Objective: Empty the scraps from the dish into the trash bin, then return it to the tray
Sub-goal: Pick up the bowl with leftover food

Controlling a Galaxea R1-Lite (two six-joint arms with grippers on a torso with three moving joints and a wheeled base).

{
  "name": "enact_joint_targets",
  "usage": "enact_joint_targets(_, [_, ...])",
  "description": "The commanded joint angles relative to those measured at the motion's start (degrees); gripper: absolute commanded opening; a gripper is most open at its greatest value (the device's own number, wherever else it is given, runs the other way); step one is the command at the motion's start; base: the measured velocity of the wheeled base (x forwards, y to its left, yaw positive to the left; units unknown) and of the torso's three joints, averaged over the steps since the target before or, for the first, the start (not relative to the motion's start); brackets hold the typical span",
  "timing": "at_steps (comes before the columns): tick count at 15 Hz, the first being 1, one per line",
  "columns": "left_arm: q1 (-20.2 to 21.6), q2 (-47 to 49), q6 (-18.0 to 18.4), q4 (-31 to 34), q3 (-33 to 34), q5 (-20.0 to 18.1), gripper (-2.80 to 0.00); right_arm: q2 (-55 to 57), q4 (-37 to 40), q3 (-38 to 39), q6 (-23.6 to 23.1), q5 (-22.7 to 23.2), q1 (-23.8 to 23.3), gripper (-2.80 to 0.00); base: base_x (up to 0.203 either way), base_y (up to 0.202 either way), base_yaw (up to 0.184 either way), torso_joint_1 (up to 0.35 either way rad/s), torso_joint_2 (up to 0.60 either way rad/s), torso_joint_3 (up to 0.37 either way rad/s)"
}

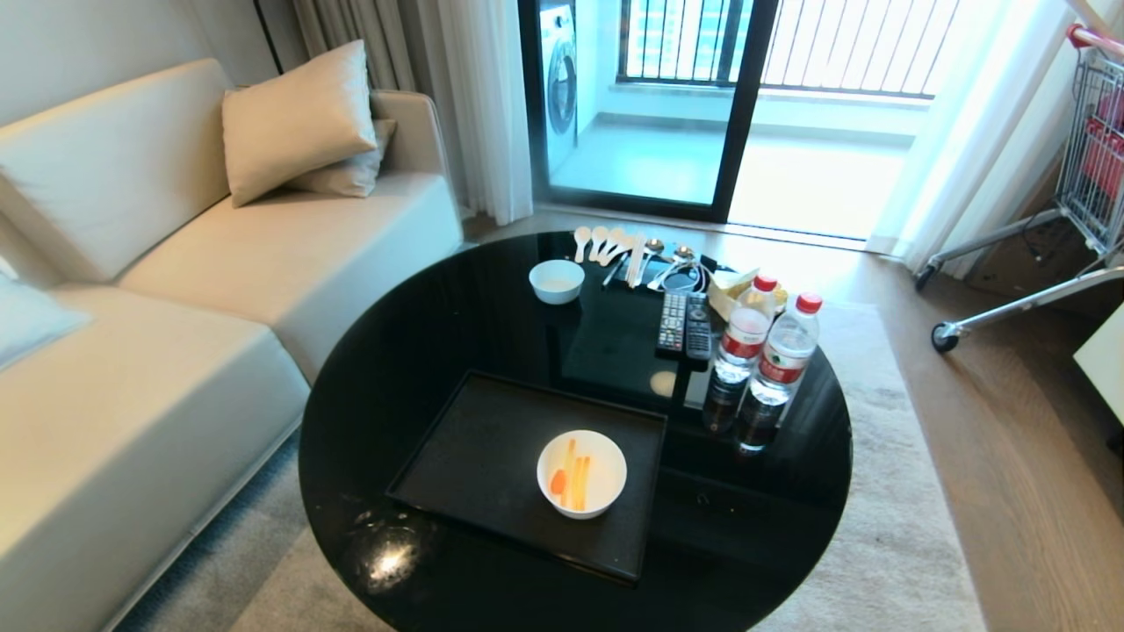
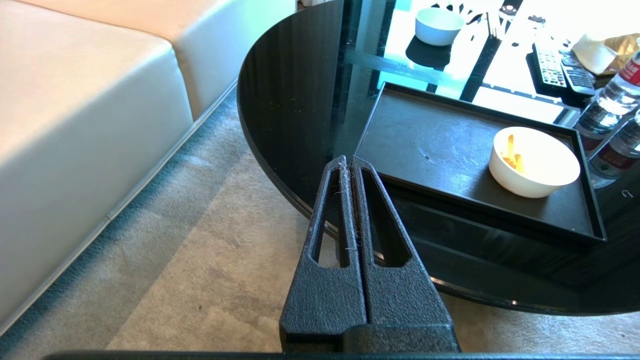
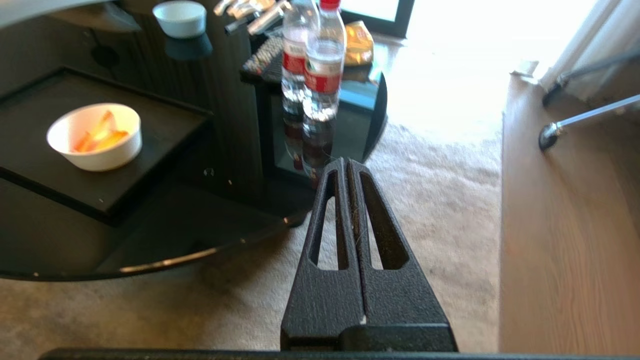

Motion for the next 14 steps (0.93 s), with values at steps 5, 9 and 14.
enact_joint_targets(5, [0.0, 0.0, 0.0, 0.0, 0.0, 0.0, -2.8, 11.5, 1.4, -14.8, -1.4, 5.4, 0.1, -2.8, 0.0, 0.0, 0.0, 0.0, 0.0, 0.0])
enact_joint_targets(9, [0.0, 0.0, -0.1, 0.0, 0.0, 0.0, -2.8, 28.0, 1.5, -25.2, -5.0, 8.3, 0.2, -2.8, 0.0, 0.0, 0.0, 0.0, 0.0, 0.0])
enact_joint_targets(14, [0.0, 0.0, -0.1, 0.0, 0.0, 0.0, -2.8, 44.4, 1.4, -33.1, -7.2, 16.0, 0.2, -2.8, 0.0, 0.0, 0.0, 0.0, 0.0, 0.0])
